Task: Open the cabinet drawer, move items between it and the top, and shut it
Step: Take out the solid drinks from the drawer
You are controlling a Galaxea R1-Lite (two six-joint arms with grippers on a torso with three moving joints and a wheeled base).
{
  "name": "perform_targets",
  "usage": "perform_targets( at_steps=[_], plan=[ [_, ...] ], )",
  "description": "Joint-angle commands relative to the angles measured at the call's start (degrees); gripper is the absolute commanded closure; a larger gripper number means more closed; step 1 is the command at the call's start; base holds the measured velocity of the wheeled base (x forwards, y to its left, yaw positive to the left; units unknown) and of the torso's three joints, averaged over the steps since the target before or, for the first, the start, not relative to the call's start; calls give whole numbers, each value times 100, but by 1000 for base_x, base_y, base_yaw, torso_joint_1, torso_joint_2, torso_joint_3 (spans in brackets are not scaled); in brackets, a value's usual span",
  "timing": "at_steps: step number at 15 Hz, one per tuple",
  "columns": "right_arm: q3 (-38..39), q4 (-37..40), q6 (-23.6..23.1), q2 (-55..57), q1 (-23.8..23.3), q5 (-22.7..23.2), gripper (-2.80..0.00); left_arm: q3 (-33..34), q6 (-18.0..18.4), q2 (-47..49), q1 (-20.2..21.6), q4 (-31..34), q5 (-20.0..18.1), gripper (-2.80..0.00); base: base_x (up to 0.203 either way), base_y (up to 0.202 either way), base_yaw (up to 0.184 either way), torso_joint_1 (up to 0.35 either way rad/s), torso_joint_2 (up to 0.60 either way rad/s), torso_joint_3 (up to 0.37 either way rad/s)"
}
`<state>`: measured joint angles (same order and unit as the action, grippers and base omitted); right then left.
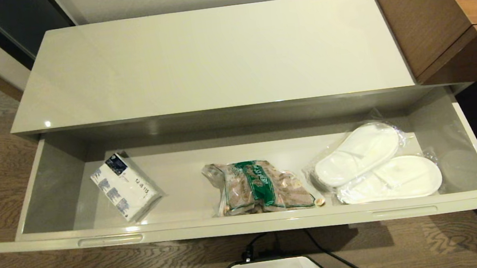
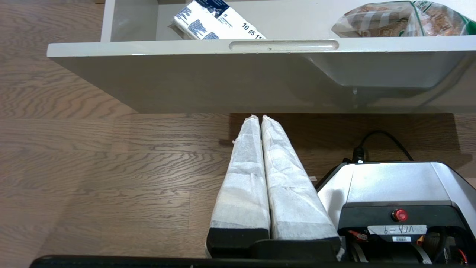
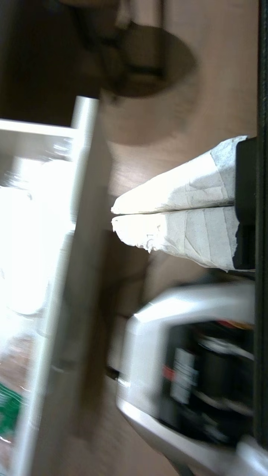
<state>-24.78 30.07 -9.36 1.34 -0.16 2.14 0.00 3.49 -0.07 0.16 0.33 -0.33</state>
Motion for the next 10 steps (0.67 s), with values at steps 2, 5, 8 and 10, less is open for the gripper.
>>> perform_targets(
  at_steps=[2,5,8,10],
  plan=[
    [1783,-3426,-59,-183,13,-69,0,0,3,7,2,2,-2,0,0,0,0,0,0,0],
    [2559,-4315,7,-200,15,87,0,0,3,7,2,2,-2,0,0,0,0,0,0,0],
    [2425,-3363,747,-204,16,57,0,0,3,7,2,2,-2,0,0,0,0,0,0,0],
    [2302,-2902,970,-205,16,-90,0,0,3,7,2,2,-2,0,0,0,0,0,0,0]
  ],
)
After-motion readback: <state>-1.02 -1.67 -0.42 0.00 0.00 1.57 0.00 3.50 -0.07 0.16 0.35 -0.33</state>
